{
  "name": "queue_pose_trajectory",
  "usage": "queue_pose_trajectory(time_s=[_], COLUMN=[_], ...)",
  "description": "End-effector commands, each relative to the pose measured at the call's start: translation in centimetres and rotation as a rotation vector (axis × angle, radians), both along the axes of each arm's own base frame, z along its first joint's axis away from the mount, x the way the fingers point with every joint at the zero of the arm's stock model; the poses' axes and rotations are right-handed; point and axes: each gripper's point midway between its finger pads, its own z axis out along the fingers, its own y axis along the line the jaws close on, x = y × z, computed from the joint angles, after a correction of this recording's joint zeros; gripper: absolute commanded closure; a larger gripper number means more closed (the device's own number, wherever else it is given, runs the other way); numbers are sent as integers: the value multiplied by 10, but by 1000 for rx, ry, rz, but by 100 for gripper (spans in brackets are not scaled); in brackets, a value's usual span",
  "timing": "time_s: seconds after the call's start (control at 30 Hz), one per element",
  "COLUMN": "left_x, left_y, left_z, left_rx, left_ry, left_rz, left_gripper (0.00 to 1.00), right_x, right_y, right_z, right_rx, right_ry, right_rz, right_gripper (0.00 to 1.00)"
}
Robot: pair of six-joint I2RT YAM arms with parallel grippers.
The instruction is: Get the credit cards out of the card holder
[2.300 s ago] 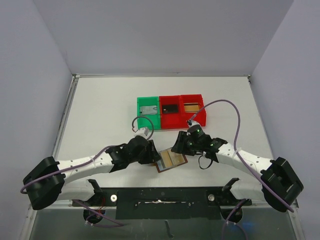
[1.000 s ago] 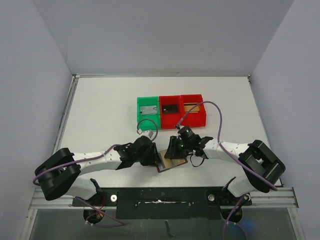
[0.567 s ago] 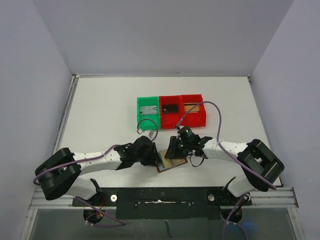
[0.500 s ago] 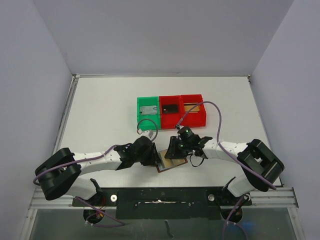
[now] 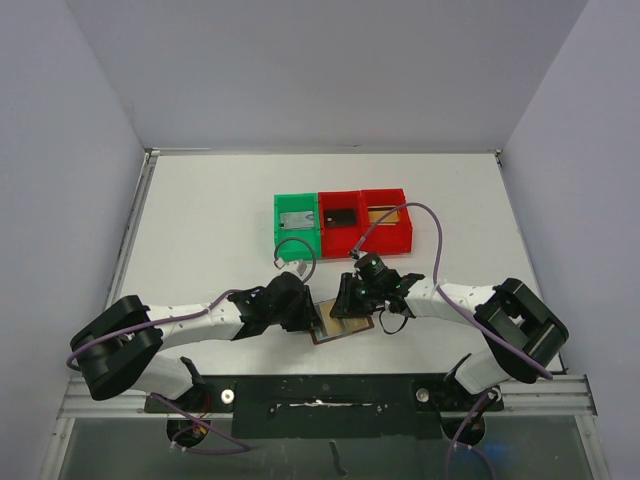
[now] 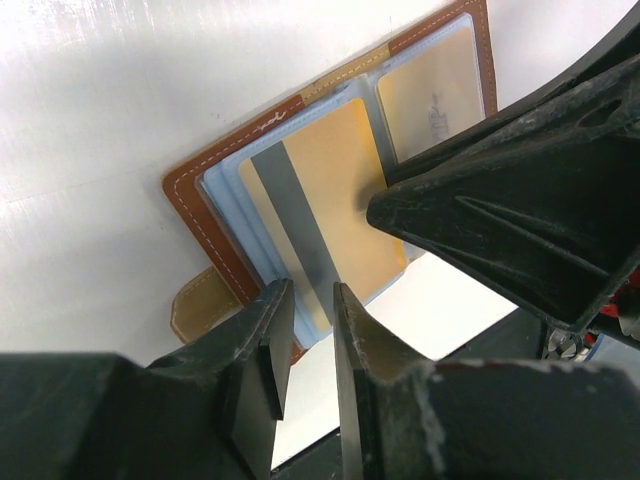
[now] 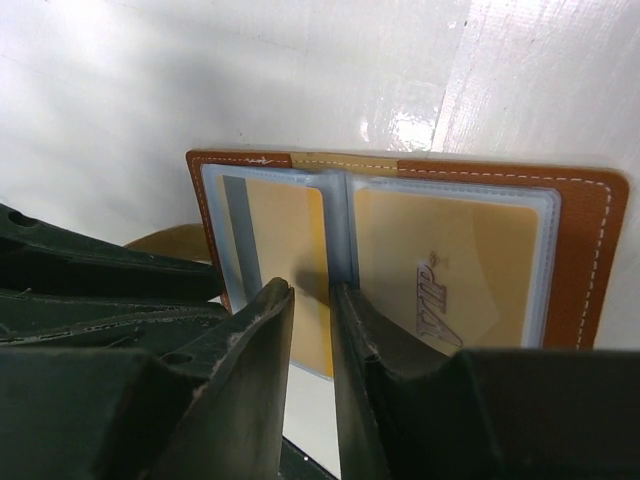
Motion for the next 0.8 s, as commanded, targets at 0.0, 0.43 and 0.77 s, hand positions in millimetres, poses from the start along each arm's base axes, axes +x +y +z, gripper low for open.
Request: queue_pose_trajectory(time_s=[0.0, 0.43, 0.77], left_x=[7, 6, 6], left_y=[-8, -3, 4], left_z=[9, 3, -6], left_rx=[-41, 2, 57], left_ry=[-25, -21, -13], left_rz=[-3, -10, -7], left_gripper=[80, 82, 82], right_x=[8, 10, 8], right_y=[9, 6, 10], right_z=[12, 19, 20], right_rx=[39, 72, 139], right_ry=[-45, -54, -32], right_rz=[0, -27, -17], right_gripper=[79, 92, 80])
